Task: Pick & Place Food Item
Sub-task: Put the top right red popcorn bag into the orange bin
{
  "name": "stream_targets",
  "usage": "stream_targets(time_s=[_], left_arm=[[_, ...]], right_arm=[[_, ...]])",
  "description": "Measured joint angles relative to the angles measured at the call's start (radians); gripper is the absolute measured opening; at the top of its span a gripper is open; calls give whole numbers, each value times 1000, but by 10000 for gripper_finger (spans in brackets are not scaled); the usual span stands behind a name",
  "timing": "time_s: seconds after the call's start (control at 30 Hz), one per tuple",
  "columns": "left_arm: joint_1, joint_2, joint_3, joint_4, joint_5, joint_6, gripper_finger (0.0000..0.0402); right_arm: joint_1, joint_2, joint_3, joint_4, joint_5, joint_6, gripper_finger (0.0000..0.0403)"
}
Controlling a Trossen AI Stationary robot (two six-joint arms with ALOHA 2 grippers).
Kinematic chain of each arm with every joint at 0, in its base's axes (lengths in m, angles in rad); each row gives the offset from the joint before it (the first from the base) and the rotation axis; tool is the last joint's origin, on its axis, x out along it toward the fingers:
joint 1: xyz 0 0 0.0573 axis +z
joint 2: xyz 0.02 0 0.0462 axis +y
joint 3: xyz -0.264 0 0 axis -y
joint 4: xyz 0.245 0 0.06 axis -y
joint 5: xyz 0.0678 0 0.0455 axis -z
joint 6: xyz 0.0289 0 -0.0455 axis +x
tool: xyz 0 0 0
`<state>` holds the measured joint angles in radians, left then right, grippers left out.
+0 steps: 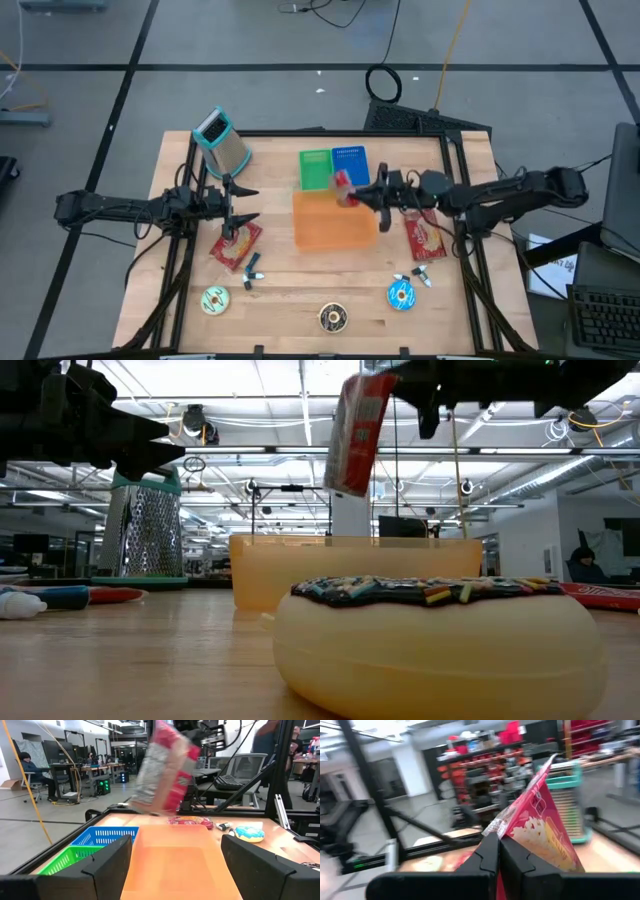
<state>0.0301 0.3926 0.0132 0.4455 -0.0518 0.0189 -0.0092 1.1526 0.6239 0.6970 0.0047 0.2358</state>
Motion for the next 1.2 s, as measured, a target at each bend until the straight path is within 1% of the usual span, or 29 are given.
stream_targets(time_s=[0.07,0.17,0.33,0.47,0.57,0.67,0.77,1.2], left_arm=[[0,0,0,0,0,0,306],[0,0,0,0,0,0,306],[0,0,0,0,0,0,306],[0,0,0,0,0,0,306],[0,0,0,0,0,0,306],[0,0,0,0,0,0,306],[0,0,0,0,0,0,306],[0,0,0,0,0,0,306]], right_arm=[[55,0,0,1,38,21,0],[135,0,0,-24,155,44,0],[256,0,0,-129,446,90,0],[330,0,0,-216,674,104,0],[364,0,1,-279,787,154,0],[381,10,1,-345,833,224,0],[386,29,1,-396,832,293,0],[384,164,1,-416,829,417,0]])
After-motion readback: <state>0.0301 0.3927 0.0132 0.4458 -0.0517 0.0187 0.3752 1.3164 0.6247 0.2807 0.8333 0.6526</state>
